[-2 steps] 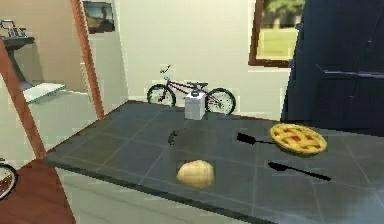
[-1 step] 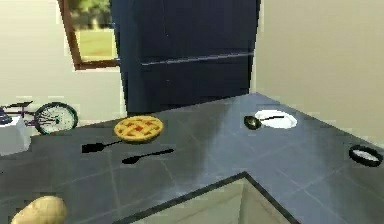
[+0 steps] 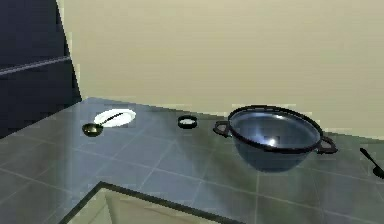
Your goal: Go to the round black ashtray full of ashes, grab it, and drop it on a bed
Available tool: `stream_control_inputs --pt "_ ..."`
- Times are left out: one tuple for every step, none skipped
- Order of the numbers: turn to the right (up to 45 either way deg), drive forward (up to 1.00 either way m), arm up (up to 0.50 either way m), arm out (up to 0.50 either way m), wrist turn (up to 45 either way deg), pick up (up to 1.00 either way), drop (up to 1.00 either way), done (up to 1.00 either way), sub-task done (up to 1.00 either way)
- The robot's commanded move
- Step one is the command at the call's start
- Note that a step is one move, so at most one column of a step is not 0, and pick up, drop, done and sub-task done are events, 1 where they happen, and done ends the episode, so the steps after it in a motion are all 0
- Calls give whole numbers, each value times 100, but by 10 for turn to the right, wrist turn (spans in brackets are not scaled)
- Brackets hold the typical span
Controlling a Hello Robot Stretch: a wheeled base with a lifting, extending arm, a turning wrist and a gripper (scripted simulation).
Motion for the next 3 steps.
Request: stream_control_inputs --pt "180 0 0 0 0 0 0 0 0" --pt "0 20 0 0 0 0 0 0 0" --pt "-450 0 0 0 0 0 0 0 0"
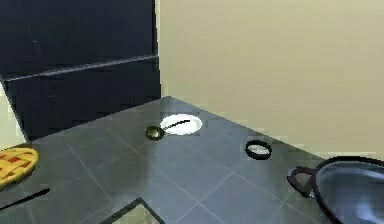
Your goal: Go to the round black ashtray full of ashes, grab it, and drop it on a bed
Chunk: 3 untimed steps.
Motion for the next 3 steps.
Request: stream_control_inputs --pt "-450 0 0 0 0 0 0 0 0" --pt "-210 0 0 0 0 0 0 0 0" --pt "0 0 50 0 0 0 0 0 0"
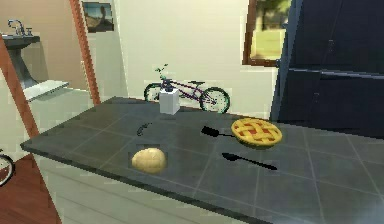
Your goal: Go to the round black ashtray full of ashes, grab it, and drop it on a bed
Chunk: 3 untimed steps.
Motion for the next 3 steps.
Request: stream_control_inputs --pt "0 0 38 0 0 0 0 0 0" --pt "0 0 0 42 0 0 0 0 0" --pt "0 0 0 0 450 0 0 0 0"
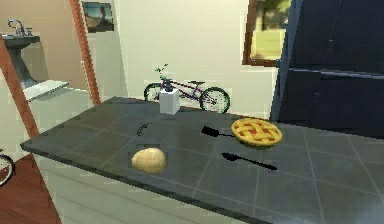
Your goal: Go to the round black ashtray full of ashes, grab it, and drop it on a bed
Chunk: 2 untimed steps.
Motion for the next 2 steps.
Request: stream_control_inputs --pt "0 0 0 0 450 0 0 0 0" --pt "0 0 0 0 450 0 0 0 0"
